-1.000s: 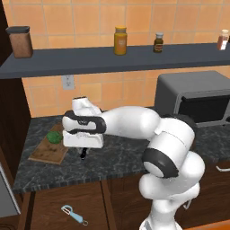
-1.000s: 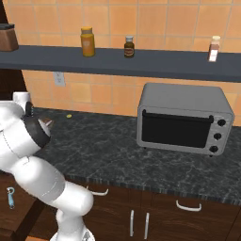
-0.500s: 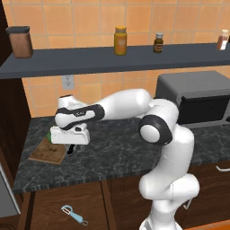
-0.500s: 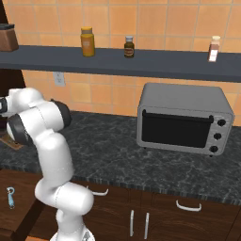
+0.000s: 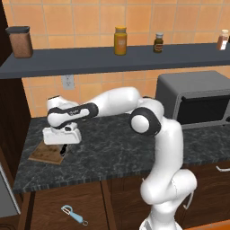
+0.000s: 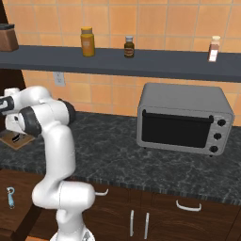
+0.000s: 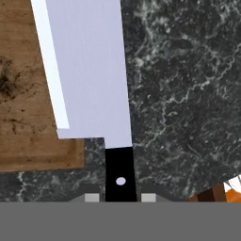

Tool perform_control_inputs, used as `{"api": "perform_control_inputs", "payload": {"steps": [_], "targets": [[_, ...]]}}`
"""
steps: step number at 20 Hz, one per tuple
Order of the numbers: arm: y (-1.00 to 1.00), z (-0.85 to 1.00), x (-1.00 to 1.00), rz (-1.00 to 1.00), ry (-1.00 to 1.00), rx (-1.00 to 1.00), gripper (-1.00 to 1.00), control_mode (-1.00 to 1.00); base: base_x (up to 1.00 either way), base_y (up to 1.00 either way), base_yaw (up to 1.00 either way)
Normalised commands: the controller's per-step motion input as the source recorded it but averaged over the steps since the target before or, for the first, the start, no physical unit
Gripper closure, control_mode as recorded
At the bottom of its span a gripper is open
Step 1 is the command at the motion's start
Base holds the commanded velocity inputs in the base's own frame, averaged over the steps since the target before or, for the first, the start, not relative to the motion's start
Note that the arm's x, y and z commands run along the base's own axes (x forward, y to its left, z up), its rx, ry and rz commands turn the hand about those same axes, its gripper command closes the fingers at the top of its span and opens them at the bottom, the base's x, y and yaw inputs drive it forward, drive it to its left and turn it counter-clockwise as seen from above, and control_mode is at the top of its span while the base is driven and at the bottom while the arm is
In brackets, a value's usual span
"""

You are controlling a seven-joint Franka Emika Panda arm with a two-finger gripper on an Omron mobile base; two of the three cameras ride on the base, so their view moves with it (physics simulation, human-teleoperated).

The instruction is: Place the appropriate cutting tool for cutting the broccoli skin on the cutting board.

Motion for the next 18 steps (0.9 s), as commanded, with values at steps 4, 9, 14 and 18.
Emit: {"api": "perform_control_inputs", "payload": {"steps": [4, 9, 14, 18], "targets": [[0.00, -0.21, 0.16, -0.03, 0.00, -0.01, 1.00, -1.00, 0.00, 0.00, 0.00], [0.00, -0.31, 0.00, -0.06, 0.00, 0.00, 1.00, -1.00, 0.00, 0.00, 0.00], [0.00, -0.22, 0.03, -0.05, 0.00, 0.00, 1.00, -1.00, 0.00, 0.00, 0.00], [0.00, -0.15, 0.10, -0.03, 0.00, 0.00, 1.00, -1.00, 0.00, 0.00, 0.00]]}}
